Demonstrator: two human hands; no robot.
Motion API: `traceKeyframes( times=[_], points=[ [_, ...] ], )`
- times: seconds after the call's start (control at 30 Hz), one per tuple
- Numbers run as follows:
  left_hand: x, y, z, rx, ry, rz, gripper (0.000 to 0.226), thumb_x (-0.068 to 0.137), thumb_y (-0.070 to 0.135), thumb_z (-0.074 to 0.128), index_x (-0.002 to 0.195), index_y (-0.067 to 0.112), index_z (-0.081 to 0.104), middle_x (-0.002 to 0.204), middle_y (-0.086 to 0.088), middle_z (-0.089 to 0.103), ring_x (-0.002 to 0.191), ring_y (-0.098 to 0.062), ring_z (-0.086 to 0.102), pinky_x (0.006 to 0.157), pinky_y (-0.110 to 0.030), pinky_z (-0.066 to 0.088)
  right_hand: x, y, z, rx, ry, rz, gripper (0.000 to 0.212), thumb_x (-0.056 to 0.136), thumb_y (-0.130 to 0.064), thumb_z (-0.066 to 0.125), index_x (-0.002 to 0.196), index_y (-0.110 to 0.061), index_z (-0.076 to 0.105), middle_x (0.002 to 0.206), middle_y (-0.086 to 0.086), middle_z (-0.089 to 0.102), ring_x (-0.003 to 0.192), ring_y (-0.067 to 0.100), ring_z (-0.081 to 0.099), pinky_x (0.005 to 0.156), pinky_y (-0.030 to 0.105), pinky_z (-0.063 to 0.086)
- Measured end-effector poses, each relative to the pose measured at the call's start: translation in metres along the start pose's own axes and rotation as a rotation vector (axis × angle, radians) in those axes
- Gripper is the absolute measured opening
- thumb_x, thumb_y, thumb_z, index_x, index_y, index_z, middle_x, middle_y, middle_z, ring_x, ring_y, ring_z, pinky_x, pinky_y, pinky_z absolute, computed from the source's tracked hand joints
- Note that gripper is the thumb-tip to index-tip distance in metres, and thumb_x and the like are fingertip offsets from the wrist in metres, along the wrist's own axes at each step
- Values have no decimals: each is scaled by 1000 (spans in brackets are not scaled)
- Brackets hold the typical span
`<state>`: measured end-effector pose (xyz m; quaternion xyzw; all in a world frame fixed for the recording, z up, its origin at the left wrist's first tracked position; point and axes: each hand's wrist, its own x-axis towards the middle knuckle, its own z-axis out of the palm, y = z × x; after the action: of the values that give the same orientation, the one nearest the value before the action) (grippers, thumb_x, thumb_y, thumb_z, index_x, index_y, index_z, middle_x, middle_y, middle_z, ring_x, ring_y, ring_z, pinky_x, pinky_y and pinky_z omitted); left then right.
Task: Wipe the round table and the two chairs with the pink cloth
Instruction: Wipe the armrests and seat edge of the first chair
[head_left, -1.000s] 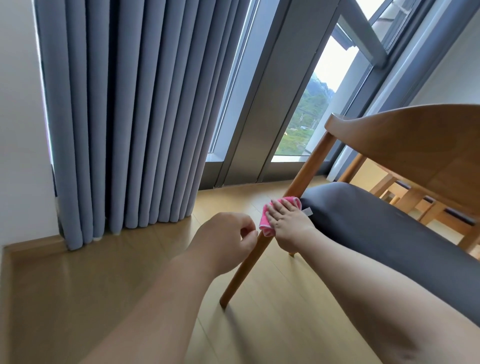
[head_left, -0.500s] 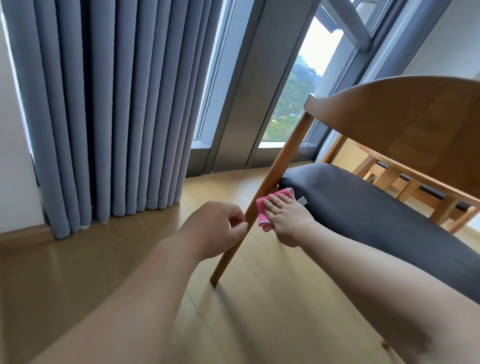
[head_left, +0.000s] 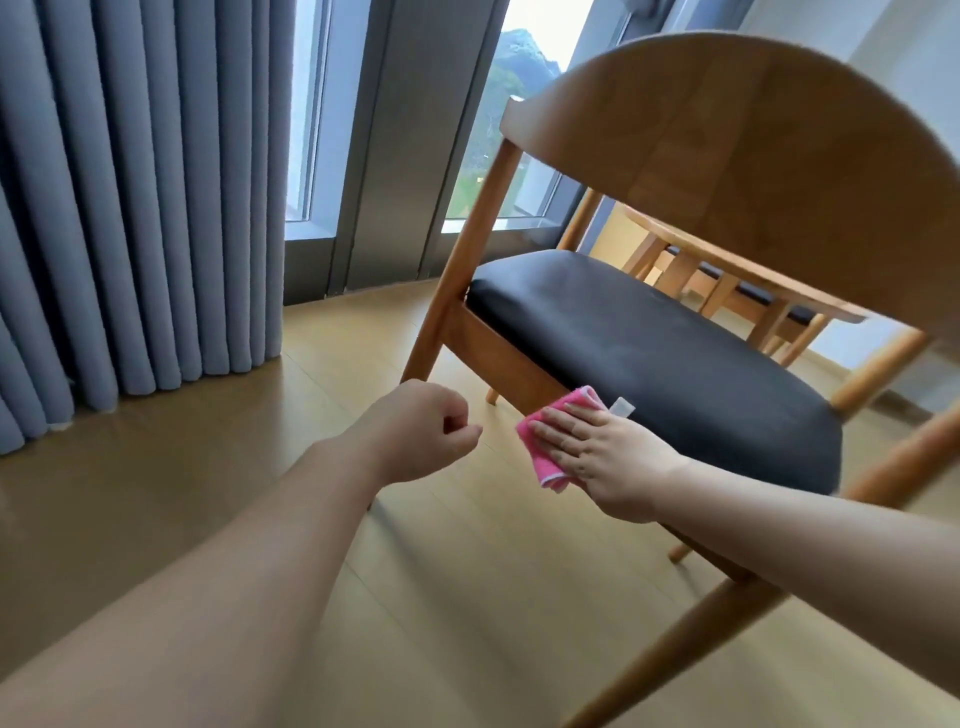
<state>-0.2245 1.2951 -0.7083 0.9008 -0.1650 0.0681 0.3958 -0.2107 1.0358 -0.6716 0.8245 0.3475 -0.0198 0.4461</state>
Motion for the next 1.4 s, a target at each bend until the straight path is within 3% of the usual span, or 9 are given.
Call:
traceKeyframes(
  times=[0.23, 0.33, 0.5, 0.77, 0.87, 1.0, 1.2, 1.3, 1.4],
  points=[
    [9, 15, 22, 44, -65, 92, 38, 86, 38, 60, 58, 13, 57, 55, -3, 56, 54, -20, 55, 55, -40, 53, -91, -1, 35, 47, -87, -63, 57, 101, -22, 23, 151, -21, -5, 154, -5, -22, 136, 17, -35, 103, 38, -37],
    [10, 22, 35, 75, -87, 148, 40, 87, 38, 60, 54, 15, 52, 52, 0, 52, 49, -13, 48, 47, -28, 43, -124, 1, 42, 55, -115, -81, 59, 101, -21, 28, 153, -18, 0, 154, -4, -21, 137, 19, -34, 105, 38, -34],
    [13, 31, 54, 120, -121, 221, 44, 88, 37, 59, 49, 24, 44, 49, 5, 47, 46, -8, 45, 44, -10, 26, -167, -1, 39, 13, 97, -75, 66, 69, -26, 79, 131, -22, 57, 143, -3, 47, 136, 18, 39, 109, 40, 17],
    [19, 18, 56, 42, -97, 212, 45, 89, 33, 61, 47, 26, 45, 45, 8, 45, 47, -1, 50, 40, -7, 33, -172, 6, 44, 10, 133, -101, 60, 66, -26, 81, 122, -23, 61, 136, -3, 54, 129, 18, 47, 110, 39, 13],
    [21, 13, 55, 62, -81, 187, 44, 88, 36, 60, 48, 24, 46, 48, 6, 47, 43, -6, 45, 39, -9, 32, -167, 4, 46, -5, 144, -80, 44, 82, -25, 51, 125, -26, 62, 142, -4, 45, 136, 19, 39, 111, 39, 15],
    [23, 5, 48, 65, -49, 164, 42, 87, 38, 60, 50, 23, 49, 47, 6, 48, 44, -6, 46, 42, -8, 30, -148, -1, 45, 15, 54, 4, 64, 72, -32, 77, 133, -25, 57, 146, -4, 43, 140, 20, 15, 107, 41, 19],
    [19, -14, 26, 14, 13, 34, 37, 87, 40, 60, 54, 22, 56, 51, 5, 54, 49, -8, 55, 49, -21, 47, -83, -4, 13, 29, 104, 62, 69, 74, -33, 75, 137, -18, 51, 147, 3, 42, 140, 22, 28, 114, 39, 3],
    [15, -21, 11, -10, 46, -26, 35, 87, 41, 59, 58, 20, 59, 55, 2, 57, 52, -10, 59, 57, -25, 55, -41, -6, 13, -43, 41, 52, 68, 98, -32, 33, 150, -17, -8, 151, 4, -24, 132, 21, -36, 97, 35, -42],
    [8, -24, -3, -42, 83, -65, 34, 89, 38, 59, 59, 21, 60, 56, 4, 59, 53, -9, 60, 57, -21, 52, 5, -7, 2, -22, 34, 100, 62, 100, -30, 18, 141, -16, -26, 145, 2, -35, 122, 20, -47, 84, 34, -49]
  ],
)
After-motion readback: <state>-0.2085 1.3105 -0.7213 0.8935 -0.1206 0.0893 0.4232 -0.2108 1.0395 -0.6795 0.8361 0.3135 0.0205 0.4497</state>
